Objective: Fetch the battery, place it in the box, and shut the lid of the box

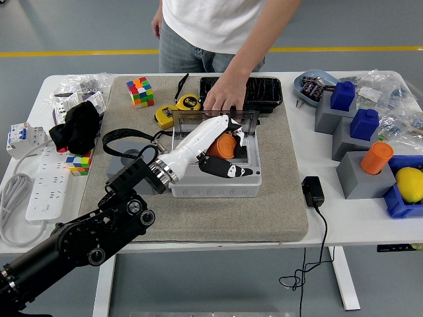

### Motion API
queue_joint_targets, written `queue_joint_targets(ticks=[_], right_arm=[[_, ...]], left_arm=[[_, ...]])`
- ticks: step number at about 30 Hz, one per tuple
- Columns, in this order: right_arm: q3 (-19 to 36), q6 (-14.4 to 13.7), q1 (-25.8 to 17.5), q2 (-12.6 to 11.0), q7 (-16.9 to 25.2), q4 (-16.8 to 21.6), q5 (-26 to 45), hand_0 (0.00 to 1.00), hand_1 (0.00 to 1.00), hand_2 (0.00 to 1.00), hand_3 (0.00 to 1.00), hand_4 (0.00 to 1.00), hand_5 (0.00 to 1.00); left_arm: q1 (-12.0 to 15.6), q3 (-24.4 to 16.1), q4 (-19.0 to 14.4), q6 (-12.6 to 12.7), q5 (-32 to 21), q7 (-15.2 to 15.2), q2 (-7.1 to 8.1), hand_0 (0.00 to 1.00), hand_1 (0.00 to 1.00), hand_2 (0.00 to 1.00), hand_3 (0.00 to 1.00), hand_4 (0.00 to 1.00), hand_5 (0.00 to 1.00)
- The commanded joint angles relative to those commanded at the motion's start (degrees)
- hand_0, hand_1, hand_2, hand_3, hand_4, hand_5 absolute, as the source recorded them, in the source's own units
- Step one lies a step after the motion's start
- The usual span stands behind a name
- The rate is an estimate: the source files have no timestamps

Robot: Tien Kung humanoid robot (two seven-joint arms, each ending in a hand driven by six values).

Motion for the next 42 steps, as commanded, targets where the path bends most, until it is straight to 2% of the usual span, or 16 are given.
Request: queue_joint_targets(ticks=[9,16,26,32,42], right_arm=[[0.0,0.2,0.7,-0.4,0.0,0.0,0.2,0.998,0.944,0.861,0.864,0.998,0.998],[-0.3,0.5,0.9,-0.4,0.1,0.0,0.5,0.998,0.944,0.861,0.864,0.998,0.998],[0.1,0.4,0.9,-0.3,0.0,0.0,0.1,0.998,0.946,0.862,0.864,0.998,0.998],[-0.2,0.2,0.9,-0.2,0.2,0.0,0.4,0.998,0.946,0.862,0.864,0.998,0.998],[0.1,0.2,0.8,-0.1,0.1,0.0,0.2,0.998,0.946,0.862,0.864,0.998,0.998]], left_arm=[[-2.3,1.5,1.5,0.2,-1.1,-0.1,-0.53,0.002,0.002,0.024,0.002,0.998,0.05],[-4.2,1.8,3.9,0.6,-0.2,-0.8,-2.13,0.002,0.002,0.025,0.002,0.998,0.053],[-3.9,3.8,7.5,1.3,-1.5,-2.0,-2.93,0.002,0.002,0.025,0.002,0.998,0.065],[-4.0,2.7,10.4,1.8,-0.9,-3.2,-3.73,0.002,0.002,0.026,0.002,0.998,0.071],[-4.4,1.4,13.0,2.1,0.8,-4.0,-3.77,0.002,0.002,0.028,0.002,0.998,0.078]])
